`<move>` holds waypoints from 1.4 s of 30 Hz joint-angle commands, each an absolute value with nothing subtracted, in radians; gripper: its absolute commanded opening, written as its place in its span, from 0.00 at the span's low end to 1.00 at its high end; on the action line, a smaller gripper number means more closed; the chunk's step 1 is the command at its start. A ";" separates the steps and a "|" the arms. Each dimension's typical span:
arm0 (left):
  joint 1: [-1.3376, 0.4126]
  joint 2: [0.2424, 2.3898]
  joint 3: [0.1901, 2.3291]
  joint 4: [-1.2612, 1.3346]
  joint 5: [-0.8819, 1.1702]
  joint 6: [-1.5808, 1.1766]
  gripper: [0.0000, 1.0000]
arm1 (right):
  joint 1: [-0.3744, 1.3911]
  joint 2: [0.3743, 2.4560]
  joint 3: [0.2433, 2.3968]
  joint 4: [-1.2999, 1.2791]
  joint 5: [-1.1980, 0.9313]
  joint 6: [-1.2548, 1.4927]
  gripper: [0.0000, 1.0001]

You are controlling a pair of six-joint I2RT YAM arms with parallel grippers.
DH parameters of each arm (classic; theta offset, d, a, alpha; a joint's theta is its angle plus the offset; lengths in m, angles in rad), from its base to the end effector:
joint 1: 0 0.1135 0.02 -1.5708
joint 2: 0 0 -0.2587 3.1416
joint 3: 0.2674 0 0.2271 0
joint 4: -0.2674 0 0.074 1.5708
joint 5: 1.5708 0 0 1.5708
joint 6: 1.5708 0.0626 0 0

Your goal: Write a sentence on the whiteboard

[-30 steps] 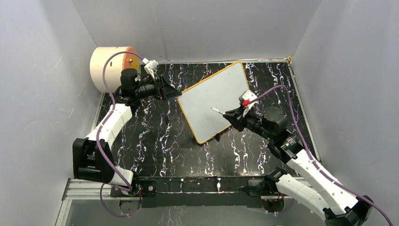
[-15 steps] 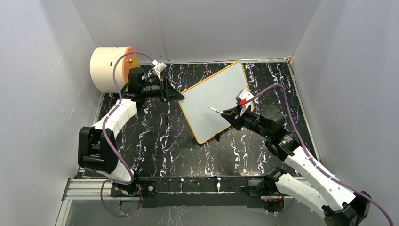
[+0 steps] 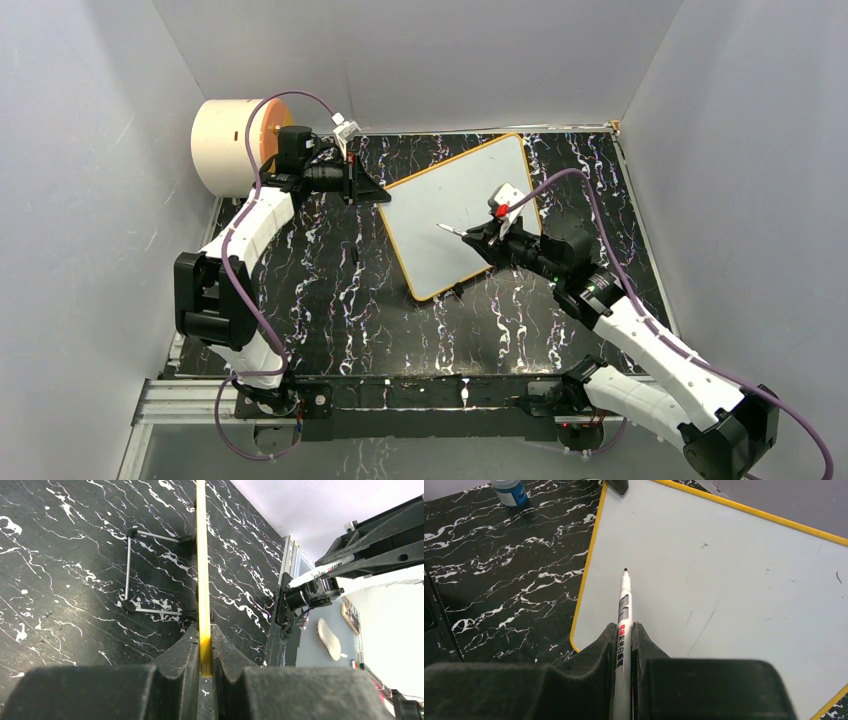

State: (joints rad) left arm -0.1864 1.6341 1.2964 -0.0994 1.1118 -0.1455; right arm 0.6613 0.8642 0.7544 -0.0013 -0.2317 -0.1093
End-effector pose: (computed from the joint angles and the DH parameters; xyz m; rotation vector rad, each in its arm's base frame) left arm 0.3385 -0.1210 0.3127 0.7622 1.8178 -1.3158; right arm 0.1572 0.1406 0.3309 -0.8060 1.5146 0.6071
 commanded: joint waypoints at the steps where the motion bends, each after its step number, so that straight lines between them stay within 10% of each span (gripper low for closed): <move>1: -0.190 1.635 1.339 -0.205 1.145 -0.021 0.00 | 0.669 0.881 0.820 0.091 -0.225 -0.135 0.00; 42: -0.225 1.597 1.369 -0.284 0.998 0.030 0.01 | 0.897 1.090 1.048 -0.039 0.162 -0.289 0.00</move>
